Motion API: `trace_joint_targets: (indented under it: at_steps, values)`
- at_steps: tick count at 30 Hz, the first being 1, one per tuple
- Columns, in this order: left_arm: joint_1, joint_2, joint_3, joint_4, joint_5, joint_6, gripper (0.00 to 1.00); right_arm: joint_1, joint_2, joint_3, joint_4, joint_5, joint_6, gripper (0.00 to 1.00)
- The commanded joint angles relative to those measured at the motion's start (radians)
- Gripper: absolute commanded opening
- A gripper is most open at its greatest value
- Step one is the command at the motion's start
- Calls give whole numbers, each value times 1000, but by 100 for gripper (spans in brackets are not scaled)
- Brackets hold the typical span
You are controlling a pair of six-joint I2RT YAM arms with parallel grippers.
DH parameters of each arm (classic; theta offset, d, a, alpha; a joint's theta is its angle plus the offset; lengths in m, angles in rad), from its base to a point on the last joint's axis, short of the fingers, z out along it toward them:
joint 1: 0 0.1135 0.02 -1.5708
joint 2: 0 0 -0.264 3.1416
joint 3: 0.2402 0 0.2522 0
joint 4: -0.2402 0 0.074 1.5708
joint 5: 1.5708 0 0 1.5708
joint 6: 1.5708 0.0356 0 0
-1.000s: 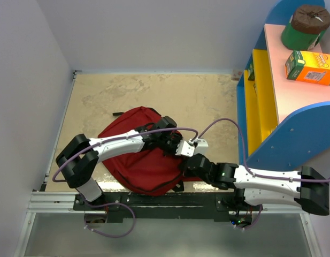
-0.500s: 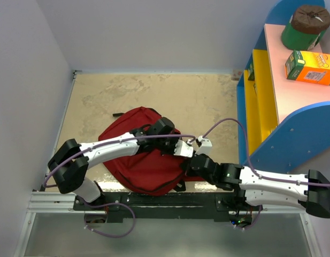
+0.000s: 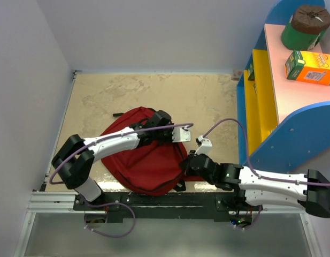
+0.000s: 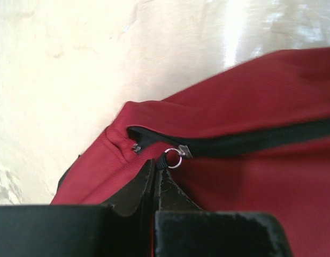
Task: Pack the student bag
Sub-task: Zip the student bag at the center of the board.
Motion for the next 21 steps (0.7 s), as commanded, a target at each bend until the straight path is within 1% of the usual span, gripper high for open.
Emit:
trace_joint_targets:
  at_steps: [1, 2, 5, 6, 7, 8, 9, 10, 11, 12, 14, 15, 16, 17, 18, 19, 21]
  values:
    - [109, 111, 195, -59, -169, -93, 0, 16, -11, 25, -50, 30, 5, 0]
    - [128, 133, 217, -69, -152, -122, 0, 14, -9, 30, -51, 40, -1, 0]
    - [149, 126, 235, -54, -124, -121, 1, 11, 26, 62, -82, 77, -3, 0]
    - [149, 121, 246, -54, -116, -122, 24, 7, 41, 76, -86, 88, -24, 0]
    - [149, 118, 255, -79, -107, -131, 34, -4, 63, 111, -88, 92, -44, 0]
    - [149, 110, 261, -87, -83, -157, 45, -42, 83, 130, -80, 93, -67, 0]
    - [149, 103, 261, -95, -79, -168, 62, -65, 129, 145, -70, 83, -122, 0]
    - [156, 96, 255, -89, -81, -179, 72, -97, 150, 172, -56, 68, -151, 0]
    - [162, 78, 248, -83, -82, -205, 87, -174, 173, 183, -21, 51, -184, 0]
    - [174, 67, 238, -77, -82, -223, 100, -208, 218, 199, -1, 45, -251, 0]
    - [241, 44, 251, -104, -18, -283, 100, -274, 270, 257, 50, 45, -332, 0]
    - [272, 38, 264, -119, 12, -298, 100, -332, 300, 286, 91, 43, -418, 0]
    - [325, 32, 271, -161, 61, -306, 100, -355, 378, 361, 108, 45, -458, 0]
    - [349, 17, 274, -178, 74, -303, 100, -387, 420, 407, 114, 56, -492, 0]
    - [372, 4, 263, -185, 86, -300, 100, -401, 463, 453, 127, 53, -556, 0]
    - [420, -12, 255, -185, 115, -302, 100, -414, 561, 549, 125, 45, -579, 0]
    - [464, -58, 231, -184, 134, -302, 100, -440, 652, 640, 119, 30, -632, 0]
